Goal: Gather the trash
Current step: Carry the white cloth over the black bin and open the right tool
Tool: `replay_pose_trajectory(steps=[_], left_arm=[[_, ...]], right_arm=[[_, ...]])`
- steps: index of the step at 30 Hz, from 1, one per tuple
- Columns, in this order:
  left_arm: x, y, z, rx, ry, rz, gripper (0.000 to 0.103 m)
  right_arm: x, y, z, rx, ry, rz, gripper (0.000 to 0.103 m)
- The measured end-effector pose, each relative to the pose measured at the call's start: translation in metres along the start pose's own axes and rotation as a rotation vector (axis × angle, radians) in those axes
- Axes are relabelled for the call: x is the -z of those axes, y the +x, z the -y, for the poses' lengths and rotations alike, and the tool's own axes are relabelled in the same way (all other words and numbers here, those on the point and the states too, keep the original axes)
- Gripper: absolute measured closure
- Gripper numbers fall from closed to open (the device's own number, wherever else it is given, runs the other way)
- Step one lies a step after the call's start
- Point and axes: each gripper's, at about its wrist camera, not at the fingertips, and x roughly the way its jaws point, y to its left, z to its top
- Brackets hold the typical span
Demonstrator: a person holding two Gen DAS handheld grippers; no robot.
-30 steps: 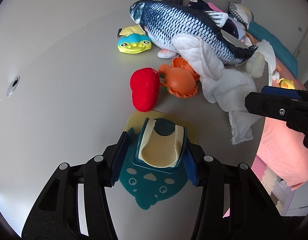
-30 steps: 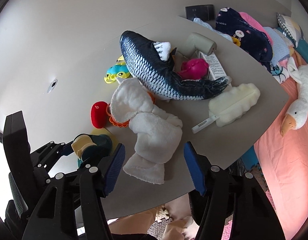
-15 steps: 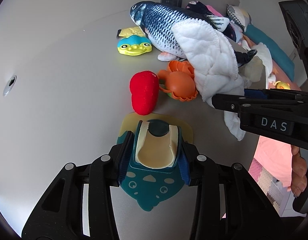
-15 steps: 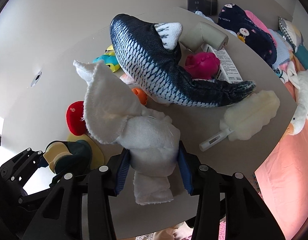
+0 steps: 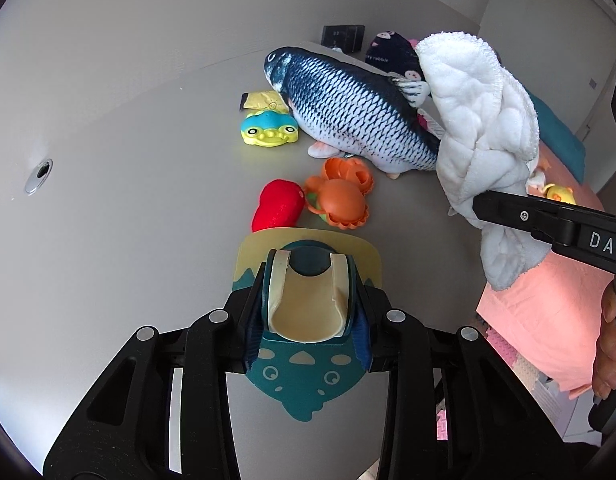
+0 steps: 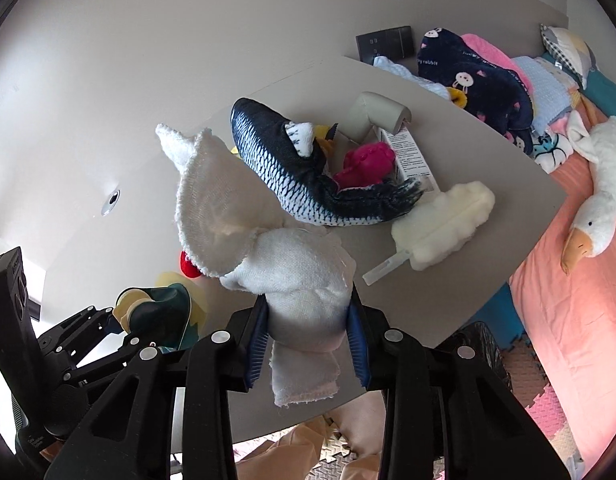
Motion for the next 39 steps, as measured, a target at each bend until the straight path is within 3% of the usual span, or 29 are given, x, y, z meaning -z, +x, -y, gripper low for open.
replay_pose_trajectory(steps=[12,39], left_arm=[[-0.007,-0.012,0.083,0.077,0.129,0.03,0.068],[0.0,0.021,0.26,0.341,0.486,-0.063,0.068]], right_arm=[[0.03,-0.051,0.062,0.033,0.086,0.054,0.066],[0.111,-0.138,0.206,0.251,0.402,0.128,0.064]])
